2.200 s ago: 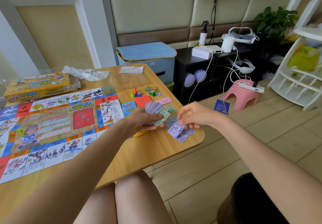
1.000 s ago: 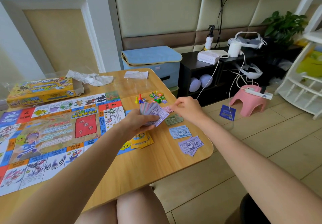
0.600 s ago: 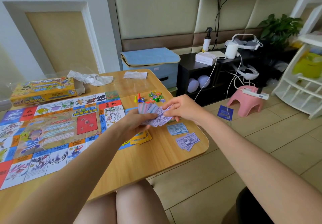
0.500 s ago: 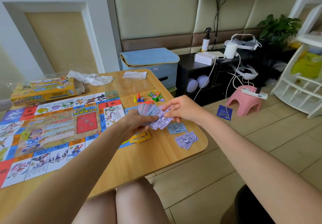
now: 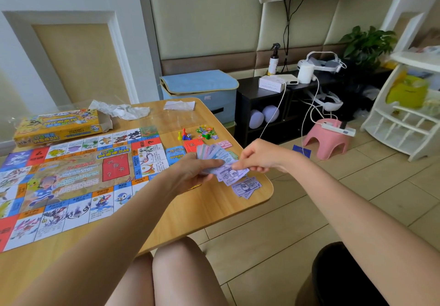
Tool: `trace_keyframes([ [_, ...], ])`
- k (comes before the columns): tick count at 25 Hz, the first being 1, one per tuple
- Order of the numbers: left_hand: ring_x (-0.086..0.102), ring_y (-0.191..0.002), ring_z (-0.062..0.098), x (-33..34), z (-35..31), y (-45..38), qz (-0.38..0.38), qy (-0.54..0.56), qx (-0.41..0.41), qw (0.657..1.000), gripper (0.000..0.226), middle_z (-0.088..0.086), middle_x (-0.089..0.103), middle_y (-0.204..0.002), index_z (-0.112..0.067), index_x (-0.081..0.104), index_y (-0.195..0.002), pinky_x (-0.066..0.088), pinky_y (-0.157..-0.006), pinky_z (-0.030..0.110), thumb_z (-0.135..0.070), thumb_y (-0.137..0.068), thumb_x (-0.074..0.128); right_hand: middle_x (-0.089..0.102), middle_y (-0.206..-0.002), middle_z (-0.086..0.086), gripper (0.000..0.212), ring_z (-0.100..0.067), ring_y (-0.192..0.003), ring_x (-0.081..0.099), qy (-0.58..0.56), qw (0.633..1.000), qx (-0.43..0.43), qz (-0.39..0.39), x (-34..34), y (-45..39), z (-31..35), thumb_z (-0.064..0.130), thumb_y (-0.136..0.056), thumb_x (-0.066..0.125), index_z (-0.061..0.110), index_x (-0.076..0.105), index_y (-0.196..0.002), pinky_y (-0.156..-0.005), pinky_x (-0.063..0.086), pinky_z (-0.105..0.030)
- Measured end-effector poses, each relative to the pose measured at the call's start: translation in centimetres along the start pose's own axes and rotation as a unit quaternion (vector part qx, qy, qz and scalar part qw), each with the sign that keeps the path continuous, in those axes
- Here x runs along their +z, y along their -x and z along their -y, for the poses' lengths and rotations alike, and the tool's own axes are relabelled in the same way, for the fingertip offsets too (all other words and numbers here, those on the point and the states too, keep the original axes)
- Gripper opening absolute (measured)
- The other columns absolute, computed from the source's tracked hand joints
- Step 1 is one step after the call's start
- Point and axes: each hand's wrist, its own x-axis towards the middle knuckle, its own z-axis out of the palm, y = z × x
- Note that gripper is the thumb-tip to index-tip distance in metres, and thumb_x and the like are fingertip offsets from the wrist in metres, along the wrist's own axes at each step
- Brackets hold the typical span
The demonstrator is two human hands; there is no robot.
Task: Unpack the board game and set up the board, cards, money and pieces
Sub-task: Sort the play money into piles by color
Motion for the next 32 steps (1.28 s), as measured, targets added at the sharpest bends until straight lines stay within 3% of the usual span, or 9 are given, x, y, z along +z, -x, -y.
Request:
trace_keyframes([
  [7, 0.060, -0.070, 0.014, 0.1, 0.1, -0.7, -0.069, -0.003, -0.014, 0.998, 0.023, 0.008, 0.061, -0.085, -0.007, 0.054, -0.092, 0.049, -0.042, 0.015, -0.004, -0.078, 0.072, 0.044, -0.051, 0.003, 0.027, -0.007, -0.044, 0.035, 0.018, 1.000, 0.017, 0.009, 0.1, 0.3, -2.5, 0.028, -0.082, 0.070, 0.002, 0.064, -0.076, -0.040, 0.026, -0.014],
  [9, 0.061, -0.071, 0.015, 0.0, 0.2, -1.0, -0.074, -0.041, -0.017, 0.996, 0.030, 0.009, 0.060, -0.089, -0.005, 0.053, -0.099, 0.050, -0.043, 0.016, -0.006, -0.077, 0.073, 0.044, -0.050, 0.004, 0.024, -0.007, -0.045, 0.035, -0.042, 0.999, -0.012, 0.006, 0.1, 0.3, -2.5, 0.024, -0.083, 0.069, 0.007, 0.060, -0.068, -0.040, 0.025, -0.014],
  [12, 0.058, -0.069, 0.013, 0.1, -0.2, -1.1, -0.033, -0.049, -0.015, 0.998, 0.014, 0.007, 0.060, -0.083, -0.009, 0.054, -0.088, 0.049, -0.043, 0.014, -0.006, -0.083, 0.067, 0.045, -0.047, 0.010, 0.026, -0.004, -0.042, 0.036, -0.162, 0.985, -0.051, 0.012, -0.5, -0.2, -1.9, 0.017, -0.085, 0.066, 0.013, 0.056, -0.061, -0.039, 0.023, -0.013],
  [16, 0.063, -0.061, 0.007, 0.1, -0.9, -0.9, 0.046, 0.006, -0.039, 0.998, 0.006, 0.001, 0.068, -0.073, -0.011, 0.060, -0.088, 0.048, -0.044, 0.013, -0.010, -0.085, 0.064, 0.043, -0.049, 0.006, 0.025, -0.004, -0.042, 0.037, -0.094, 0.994, -0.058, 0.020, -1.0, -0.9, -1.7, 0.019, -0.083, 0.068, 0.010, 0.056, -0.063, -0.039, 0.026, -0.014],
  [19, 0.067, -0.060, 0.007, 0.1, -1.0, -0.8, 0.080, 0.008, -0.060, 0.995, 0.006, 0.001, 0.071, -0.070, -0.011, 0.062, -0.090, 0.052, -0.048, 0.015, -0.008, -0.085, 0.064, 0.048, -0.051, 0.004, 0.022, -0.003, -0.040, 0.040, -0.103, 0.992, -0.072, 0.000, -0.7, -1.3, -2.0, 0.016, -0.082, 0.069, 0.006, 0.058, -0.066, -0.040, 0.031, -0.015],
  [24, 0.064, -0.055, 0.006, 0.3, -1.1, -1.2, 0.025, -0.016, -0.024, 0.999, 0.014, 0.000, 0.068, -0.065, -0.012, 0.062, -0.084, 0.049, -0.043, 0.014, 0.001, -0.081, 0.066, 0.065, -0.062, 0.002, 0.009, -0.005, -0.044, 0.048, -0.140, 0.987, -0.074, -0.021, -0.1, -1.8, -2.1, 0.012, -0.080, 0.071, 0.004, 0.065, -0.082, -0.041, 0.040, -0.015],
  [28, 0.063, -0.052, 0.004, 0.3, -1.3, -1.5, 0.019, -0.019, -0.012, 1.000, 0.013, 0.000, 0.068, -0.067, -0.012, 0.063, -0.087, 0.045, -0.040, 0.013, -0.003, -0.080, 0.068, 0.060, -0.053, 0.005, 0.010, -0.003, -0.040, 0.045, -0.138, 0.987, -0.070, -0.043, -0.1, -2.0, -1.7, 0.009, -0.078, 0.073, 0.008, 0.063, -0.076, -0.040, 0.036, -0.014],
  [32, 0.063, -0.050, 0.004, 0.5, -1.3, -1.5, -0.001, 0.018, -0.007, 1.000, 0.009, -0.001, 0.067, -0.066, -0.014, 0.061, -0.087, 0.048, -0.041, 0.014, -0.011, -0.083, 0.067, 0.050, -0.045, 0.003, 0.025, -0.006, -0.039, 0.040, -0.095, 0.992, -0.069, -0.052, -0.3, -1.9, -1.5, 0.022, -0.080, 0.072, 0.010, 0.060, -0.062, -0.039, 0.031, -0.014],
])
